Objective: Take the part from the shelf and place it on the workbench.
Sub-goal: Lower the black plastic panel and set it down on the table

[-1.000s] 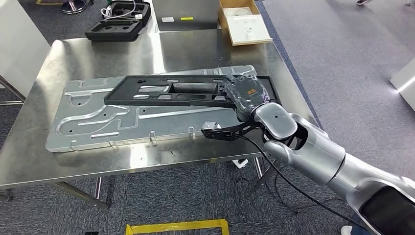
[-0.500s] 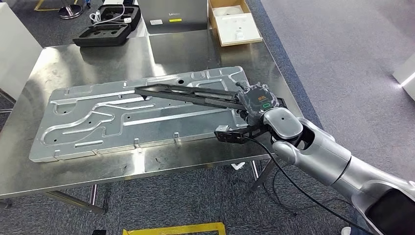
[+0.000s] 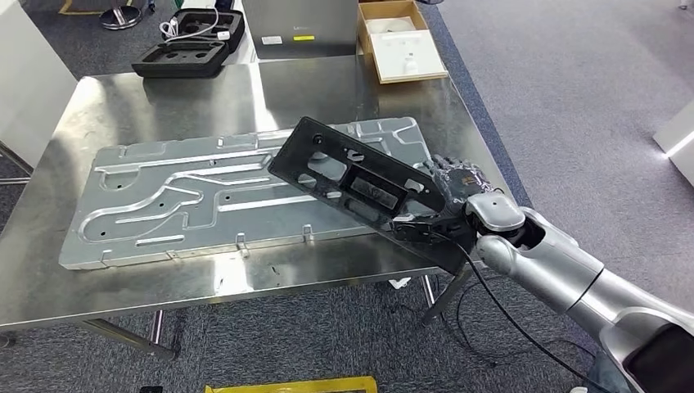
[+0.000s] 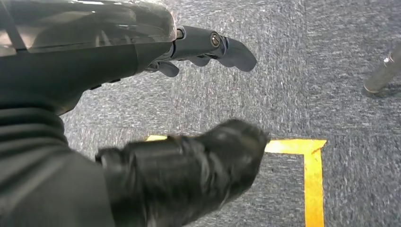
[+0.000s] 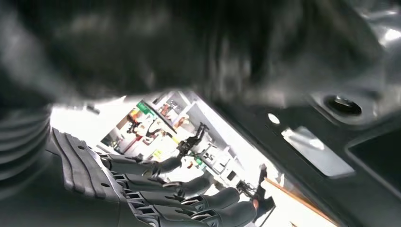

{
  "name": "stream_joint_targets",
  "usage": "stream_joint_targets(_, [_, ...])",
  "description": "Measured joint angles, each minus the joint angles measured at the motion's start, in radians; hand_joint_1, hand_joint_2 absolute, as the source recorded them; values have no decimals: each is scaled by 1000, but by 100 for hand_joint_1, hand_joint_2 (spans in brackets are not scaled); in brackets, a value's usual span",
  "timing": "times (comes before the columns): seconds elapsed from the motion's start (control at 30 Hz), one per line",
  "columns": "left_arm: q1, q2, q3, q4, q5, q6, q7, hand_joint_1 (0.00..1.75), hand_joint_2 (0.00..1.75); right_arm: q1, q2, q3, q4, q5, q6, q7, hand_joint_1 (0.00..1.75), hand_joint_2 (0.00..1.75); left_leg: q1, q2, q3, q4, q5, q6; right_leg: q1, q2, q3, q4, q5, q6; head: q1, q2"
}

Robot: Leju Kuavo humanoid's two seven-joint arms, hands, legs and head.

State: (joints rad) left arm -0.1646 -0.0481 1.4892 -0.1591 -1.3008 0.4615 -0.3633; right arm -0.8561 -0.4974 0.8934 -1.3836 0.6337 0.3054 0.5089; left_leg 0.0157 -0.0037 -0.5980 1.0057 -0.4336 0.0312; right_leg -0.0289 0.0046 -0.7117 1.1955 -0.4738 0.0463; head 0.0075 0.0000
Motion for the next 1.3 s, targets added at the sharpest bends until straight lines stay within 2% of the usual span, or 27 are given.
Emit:
stream_joint_targets(0.03, [-1, 1, 1, 0, 2, 3, 5, 0, 0, -1, -1, 0, 4, -1, -3, 0, 0, 0, 2, 0, -2, 7, -4, -6, -4, 0, 30, -62, 23, 4, 0, 0])
stream_joint_targets(0.07, [-2, 2, 3, 0, 5, 5, 10, 0, 0, -3, -1, 0, 8, -4, -8, -1, 0, 0, 2, -1, -5, 17, -9, -13, -5, 2, 56, -113, 41, 4, 2, 0])
stream_joint_targets(0.1, [-3, 3, 6, 0, 8, 8, 17, 0, 0, -4, -1, 0, 10, -8, -15, -5, 0, 0, 1, -2, -10, 24, -12, -20, -5, 3, 69, -139, 46, 0, 2, 0])
stream_joint_targets(0.23, [-4, 1, 16, 0, 17, 33, 53, 0, 0, -5, 13, 1, 7, -44, -76, -50, 0, 0, 0, -4, -22, 38, -20, -39, 1, 4, 64, -142, 52, -33, 1, 0])
stream_joint_targets(0.3, [-4, -1, 18, 0, 19, 46, 62, 0, 0, -9, 26, 1, -2, -61, -106, -68, 0, 0, 3, -2, -45, 100, -74, -44, 2, 2, 59, -147, 60, -48, 0, 0])
stream_joint_targets(0.37, [-5, -1, 20, 0, 24, 61, 65, 0, 0, -12, 40, 1, -18, -83, -136, -82, 0, 0, 2, -1, -87, 222, -151, -45, 9, 0, 52, -148, 67, -57, 0, 0])
stream_joint_targets(0.4, [-5, -1, 22, 0, 28, 69, 66, 0, 0, -12, 49, 1, -31, -95, -158, -92, 0, 0, 1, -1, -101, 272, -176, -43, 13, -1, 46, -147, 71, -61, 0, 0])
stream_joint_targets(0.43, [-5, -1, 22, 0, 32, 76, 66, 0, 0, -13, 60, 1, -46, -106, -184, -103, 0, 0, -1, -1, -101, 293, -182, -40, 17, -1, 40, -147, 76, -64, 0, 0])
stream_joint_targets(0.47, [-6, -1, 23, 0, 36, 82, 66, 0, 0, -14, 70, 1, -64, -115, -213, -112, 0, 0, -4, -1, -82, 275, -172, -35, 20, 0, 35, -147, 81, -66, 1, 0])
stream_joint_targets(0.57, [-11, -2, 23, 0, 44, 92, 63, 0, 0, -24, 95, -4, -117, -131, -272, -124, 0, 0, -18, 0, 41, 83, -110, -12, 27, -1, 28, -147, 95, -64, 1, 0])
stream_joint_targets(0.6, [-13, -2, 24, 0, 45, 94, 63, 0, 0, -27, 101, -6, -132, -134, -281, -125, 0, 0, -23, 1, 64, 40, -99, -8, 28, -3, 27, -148, 100, -60, 1, 0])
stream_joint_targets(0.63, [-15, -2, 24, 0, 45, 95, 62, 0, 0, -29, 105, -9, -144, -137, -287, -127, 0, 0, -26, 1, 72, 20, -95, -5, 28, -5, 26, -150, 105, -55, 1, 0])
stream_joint_targets(0.7, [-14, -3, 26, 0, 48, 96, 61, 0, 0, -29, 111, -12, -163, -147, -306, -136, 0, 0, -27, 1, 66, 13, -78, 0, 28, -8, 26, -157, 118, -43, 2, 0])
stream_joint_targets(0.73, [-13, -4, 28, 0, 51, 97, 61, 0, 0, -28, 113, -15, -171, -156, -323, -144, 0, 0, -25, 2, 64, 7, -65, 4, 27, -7, 22, -156, 113, -38, 2, 0])
stream_joint_targets(0.77, [-12, -5, 31, 0, 53, 98, 61, 0, 0, -27, 114, -18, -181, -167, -345, -155, 0, 0, -22, 4, 60, 1, -52, 9, 27, -6, 15, -141, 92, -34, 3, 0])
stream_joint_targets(0.8, [-12, -6, 34, 0, 56, 100, 60, 0, 0, -25, 115, -24, -191, -181, -371, -166, 0, 0, -19, 6, 53, -4, -39, 14, 26, -5, 2, -106, 54, -29, 4, 0])
stream_joint_targets(0.87, [-13, -9, 40, 0, 62, 106, 60, 0, 0, -13, 117, -40, -215, -218, -436, -196, 0, 0, -18, 9, 32, -4, -21, 21, 22, -4, -30, 14, -44, -21, 5, 0])
stream_joint_targets(0.9, [-13, -9, 41, 0, 65, 110, 60, 0, 0, -3, 119, -48, -228, -236, -467, -210, 0, 0, -18, 10, 21, -3, -13, 22, 19, -4, -40, 72, -76, -17, 6, 0])
stream_joint_targets(0.93, [-13, -10, 43, 0, 69, 114, 60, 0, 0, 8, 120, -59, -242, -254, -497, -223, 0, 0, -17, 10, 9, -2, -5, 21, 16, -4, -36, 106, -87, -13, 6, 0])
stream_joint_targets(0.97, [-12, -11, 44, 0, 72, 118, 61, 0, 0, 21, 122, -70, -259, -272, -522, -233, 0, 0, -16, 10, -2, 1, 2, 19, 12, -4, -17, 106, -78, -8, 6, 0])
stream_joint_targets(1.0, [-12, -12, 45, 1, 77, 121, 61, 0, 0, 33, 122, -86, -279, -292, -544, -240, 0, 0, -15, 10, -13, 5, 7, 16, 7, -5, 22, 67, -57, -5, 6, 0])
stream_joint_targets(1.07, [-13, -13, 48, 1, 87, 128, 62, 0, 0, 53, 123, -126, -327, -340, -586, -252, 0, 0, -15, 9, -35, 19, 15, 8, 2, -6, 119, -64, -31, -1, 6, 0])
stream_joint_targets(1.1, [-13, -14, 49, 1, 92, 131, 62, 0, 0, 60, 123, -147, -349, -363, -603, -256, 0, 0, -15, 9, -43, 25, 19, 2, 3, -5, 150, -114, -27, -4, 5, 0])
stream_joint_targets(1.13, [-12, -14, 49, 1, 97, 133, 62, 0, 0, 65, 123, -163, -368, -382, -615, -260, 0, 0, -15, 8, -50, 30, 24, -5, 6, -3, 164, -143, -30, -9, 5, 0])
stream_joint_targets(1.23, [-10, -17, 50, 1, 107, 136, 63, 0, 0, 91, 122, -194, -406, -435, -644, -270, 0, 0, -9, 6, -60, 31, 36, -27, 13, -2, 153, -159, -13, -35, 6, 0])
stream_joint_targets(1.27, [-8, -19, 51, 1, 111, 137, 64, 0, 0, 103, 122, -204, -418, -458, -659, -270, 0, 0, -7, 6, -68, 44, 17, -32, 12, -3, 147, -163, -3, -44, 5, 0])
stream_joint_targets(1.3, [-7, -21, 51, 2, 114, 138, 65, 0, 0, 115, 122, -215, -428, -483, -678, -269, 0, 0, -4, 5, -79, 74, -18, -37, 11, -4, 139, -168, 9, -52, 4, 0])
